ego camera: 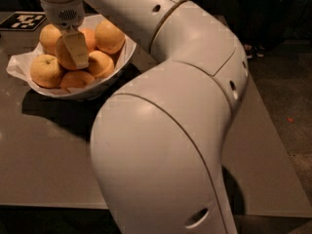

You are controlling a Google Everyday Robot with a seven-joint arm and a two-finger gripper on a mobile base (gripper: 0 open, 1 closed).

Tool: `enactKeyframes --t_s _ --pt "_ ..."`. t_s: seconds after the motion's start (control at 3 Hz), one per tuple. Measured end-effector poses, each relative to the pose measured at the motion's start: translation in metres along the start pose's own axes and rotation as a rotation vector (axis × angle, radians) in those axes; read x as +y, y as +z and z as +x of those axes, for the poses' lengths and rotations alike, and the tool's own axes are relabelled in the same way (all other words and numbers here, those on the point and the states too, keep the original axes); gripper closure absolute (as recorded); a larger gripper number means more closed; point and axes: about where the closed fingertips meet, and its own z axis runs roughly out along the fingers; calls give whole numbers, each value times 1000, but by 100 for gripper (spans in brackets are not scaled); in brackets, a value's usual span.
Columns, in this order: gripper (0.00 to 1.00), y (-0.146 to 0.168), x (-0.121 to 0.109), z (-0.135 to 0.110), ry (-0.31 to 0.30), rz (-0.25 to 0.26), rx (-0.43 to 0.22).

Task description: Pick orange from white bowl

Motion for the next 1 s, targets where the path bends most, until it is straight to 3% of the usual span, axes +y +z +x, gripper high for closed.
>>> enactKeyframes --t_s 0.67,1.0 --pt "96 0 -8 -1 5 29 -10" --pt "100 -38 10 7 41 183 -93"
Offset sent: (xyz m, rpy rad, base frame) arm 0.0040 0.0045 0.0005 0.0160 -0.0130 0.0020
